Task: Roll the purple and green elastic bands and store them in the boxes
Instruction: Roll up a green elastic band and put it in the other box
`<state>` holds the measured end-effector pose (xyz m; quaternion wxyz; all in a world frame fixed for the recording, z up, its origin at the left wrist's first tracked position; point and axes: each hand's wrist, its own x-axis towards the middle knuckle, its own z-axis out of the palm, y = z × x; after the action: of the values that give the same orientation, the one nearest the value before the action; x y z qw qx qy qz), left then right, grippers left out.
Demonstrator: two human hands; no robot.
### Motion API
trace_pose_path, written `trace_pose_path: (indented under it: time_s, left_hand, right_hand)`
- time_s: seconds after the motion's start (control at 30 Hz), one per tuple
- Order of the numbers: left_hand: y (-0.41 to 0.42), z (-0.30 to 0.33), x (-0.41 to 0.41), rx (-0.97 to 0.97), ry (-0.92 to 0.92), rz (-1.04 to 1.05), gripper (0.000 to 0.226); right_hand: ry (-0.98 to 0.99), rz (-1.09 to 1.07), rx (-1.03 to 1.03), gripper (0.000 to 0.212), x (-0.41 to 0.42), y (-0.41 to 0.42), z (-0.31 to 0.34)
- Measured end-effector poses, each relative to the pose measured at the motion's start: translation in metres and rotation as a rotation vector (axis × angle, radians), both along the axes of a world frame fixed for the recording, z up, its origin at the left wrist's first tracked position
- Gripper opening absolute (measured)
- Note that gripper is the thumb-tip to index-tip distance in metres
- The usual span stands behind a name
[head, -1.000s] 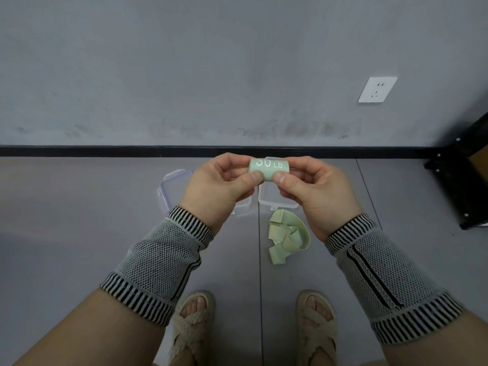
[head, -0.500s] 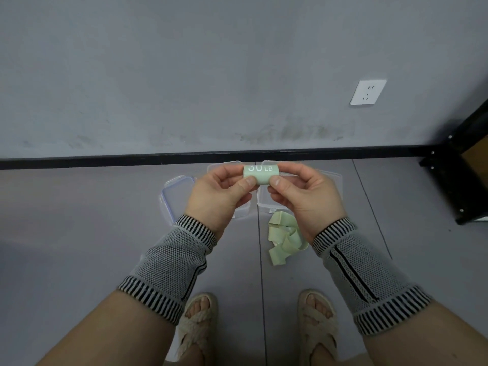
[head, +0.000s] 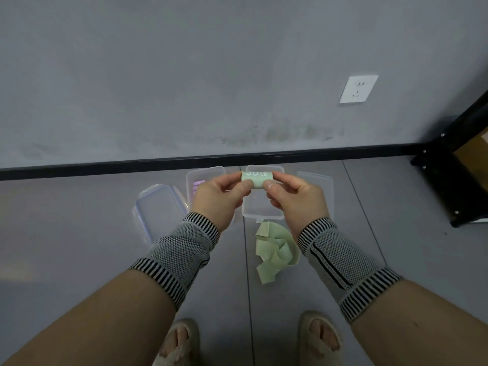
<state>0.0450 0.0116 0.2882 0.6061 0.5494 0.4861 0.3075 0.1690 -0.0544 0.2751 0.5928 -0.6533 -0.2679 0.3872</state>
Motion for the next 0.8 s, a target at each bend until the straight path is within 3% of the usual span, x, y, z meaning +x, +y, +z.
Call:
trace_pose_path:
  time_s: [0.2, 0.33, 0.63, 0.8]
  left_hand:
    - [0.072, -0.123, 0.03, 0.127, 0.194, -0.085, 0.012]
    - [0.105, -0.183, 0.044, 0.238, 0.414, -0.169, 0.03]
    - [0.183, -0.256, 0.064, 0.699, 1.014, -0.511, 0.048]
    - [0.211, -0.281, 0.081, 0.713, 1.214, -0.76, 0.064]
  right_hand:
    - [-0.016, -0.007, -0.1, 0.028, 0.032, 0.074, -0.117]
    - [0.11, -0.062, -0.159, 0.025, 0.047, 0.109, -0.18]
    - [0.306, -0.221, -0.235, 0.029, 0.085, 0.159, -0.252]
    - [0.314, -0.221, -0.272, 0.027, 0.098, 0.185, -0.28]
